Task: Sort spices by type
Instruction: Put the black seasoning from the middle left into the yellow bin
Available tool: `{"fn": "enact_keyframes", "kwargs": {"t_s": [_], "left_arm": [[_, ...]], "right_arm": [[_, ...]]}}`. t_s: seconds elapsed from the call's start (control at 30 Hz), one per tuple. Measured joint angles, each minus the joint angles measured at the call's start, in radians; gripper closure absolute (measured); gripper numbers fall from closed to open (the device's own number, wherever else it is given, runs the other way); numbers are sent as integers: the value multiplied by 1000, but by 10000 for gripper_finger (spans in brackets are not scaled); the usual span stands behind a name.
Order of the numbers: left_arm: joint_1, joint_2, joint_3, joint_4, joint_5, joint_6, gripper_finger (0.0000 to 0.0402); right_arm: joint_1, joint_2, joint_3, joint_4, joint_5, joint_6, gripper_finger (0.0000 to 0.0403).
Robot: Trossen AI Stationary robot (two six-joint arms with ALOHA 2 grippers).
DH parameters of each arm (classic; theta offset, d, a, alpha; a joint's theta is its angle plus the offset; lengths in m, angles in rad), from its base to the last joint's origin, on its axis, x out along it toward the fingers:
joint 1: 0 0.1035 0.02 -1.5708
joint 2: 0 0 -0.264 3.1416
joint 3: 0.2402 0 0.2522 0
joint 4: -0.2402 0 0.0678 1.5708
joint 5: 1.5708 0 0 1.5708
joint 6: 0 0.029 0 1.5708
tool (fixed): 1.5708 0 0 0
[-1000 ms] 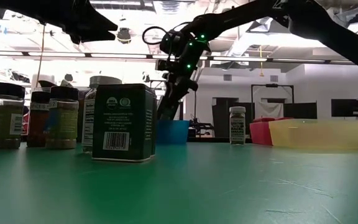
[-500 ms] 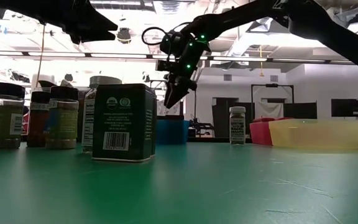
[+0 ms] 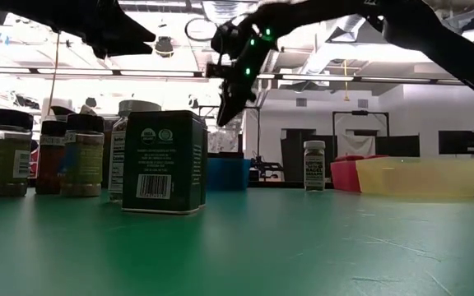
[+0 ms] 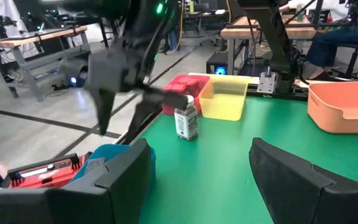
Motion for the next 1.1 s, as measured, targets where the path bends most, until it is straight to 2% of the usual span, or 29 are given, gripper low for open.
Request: {"fn": "enact_keyframes", "kwargs": {"t_s": [0.2, 0.4, 0.53, 0.77, 0.93, 1.1], "left_arm": [[1, 0, 0, -12, -1, 3, 142], [1, 0, 0, -16, 5, -12, 142], [1, 0, 0, -43, 33, -45, 142], [-11, 0, 0, -103, 96, -72, 142], [-49, 0, 0, -128, 100, -83, 142], [-89, 0, 0, -159, 96, -96, 142]], "right_arm": [[77, -52, -6, -101, -18, 151, 188], [217, -58, -6, -195, -32, 225, 188], [306, -58, -6, -272, -30, 254, 188], [390, -66, -7, -430, -19, 444, 188], [438, -66, -39, -402, -17, 491, 188], [480, -101, -159, -248, -17, 517, 188]]}}
